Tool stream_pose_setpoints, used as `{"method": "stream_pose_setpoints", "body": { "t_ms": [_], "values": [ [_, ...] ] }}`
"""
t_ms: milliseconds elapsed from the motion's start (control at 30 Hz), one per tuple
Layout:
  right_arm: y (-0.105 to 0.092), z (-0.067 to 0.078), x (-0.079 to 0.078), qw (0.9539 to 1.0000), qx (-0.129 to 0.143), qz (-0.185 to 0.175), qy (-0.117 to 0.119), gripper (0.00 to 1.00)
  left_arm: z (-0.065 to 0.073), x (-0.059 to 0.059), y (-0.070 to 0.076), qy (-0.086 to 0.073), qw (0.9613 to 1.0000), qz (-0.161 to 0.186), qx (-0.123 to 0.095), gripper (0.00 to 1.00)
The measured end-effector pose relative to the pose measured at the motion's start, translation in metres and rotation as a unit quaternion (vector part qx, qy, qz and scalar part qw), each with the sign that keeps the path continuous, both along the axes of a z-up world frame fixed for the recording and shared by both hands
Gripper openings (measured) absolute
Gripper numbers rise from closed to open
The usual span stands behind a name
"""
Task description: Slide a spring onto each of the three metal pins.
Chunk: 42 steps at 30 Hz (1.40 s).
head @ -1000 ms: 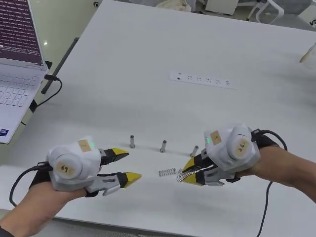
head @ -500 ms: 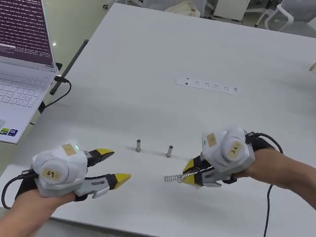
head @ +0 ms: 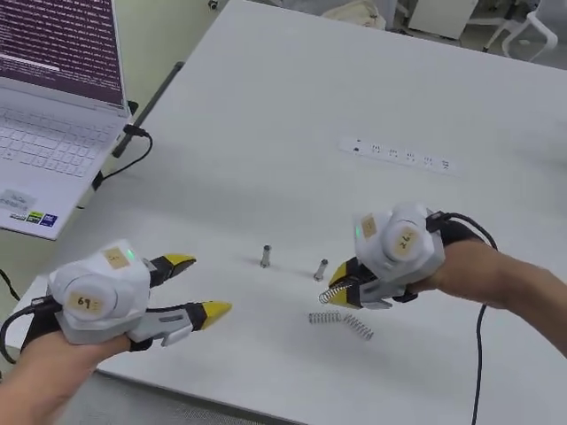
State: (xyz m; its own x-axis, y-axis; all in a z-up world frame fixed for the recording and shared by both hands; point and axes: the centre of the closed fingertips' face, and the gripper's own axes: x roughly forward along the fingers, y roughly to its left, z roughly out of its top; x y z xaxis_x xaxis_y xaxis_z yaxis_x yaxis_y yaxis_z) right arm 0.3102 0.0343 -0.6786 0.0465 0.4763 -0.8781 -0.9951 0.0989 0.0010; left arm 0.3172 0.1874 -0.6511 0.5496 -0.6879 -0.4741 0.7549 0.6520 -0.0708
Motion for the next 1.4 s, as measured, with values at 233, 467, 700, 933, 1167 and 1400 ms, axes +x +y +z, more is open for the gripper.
{"method": "stream_pose_setpoints", "body": {
  "t_ms": [233, 467, 700, 933, 1167, 1400],
  "values": [
    [0.01, -0.002, 0.014, 0.9999, -0.009, 0.008, 0.002, 0.08, -0.001, -0.002, 0.007, 0.005, 0.9999, 0.015, -0.005, 0.5],
    [0.02, -0.007, 0.024, 0.9996, -0.02, 0.022, 0.003, 0.08, -0.002, -0.002, 0.011, 0.007, 0.9996, 0.026, -0.011, 0.5],
    [0.029, -0.009, 0.039, 0.9988, -0.033, 0.036, 0.003, 0.08, -0.005, -0.004, 0.014, 0.012, 0.9994, 0.029, -0.012, 0.49],
    [0.037, -0.013, 0.052, 0.9975, -0.049, 0.05, 0.002, 0.08, -0.002, -0.002, 0.015, 0.011, 0.9993, 0.032, -0.016, 0.5],
    [0.044, -0.016, 0.067, 0.9961, -0.062, 0.063, -0.001, 0.08, 0.001, 0.0, 0.016, 0.008, 0.9991, 0.037, -0.022, 0.49],
    [0.05, -0.017, 0.084, 0.9941, -0.076, 0.077, -0.01, 0.08, 0.0, 0.0, 0.016, 0.009, 0.9991, 0.036, -0.02, 0.49]
  ]
}}
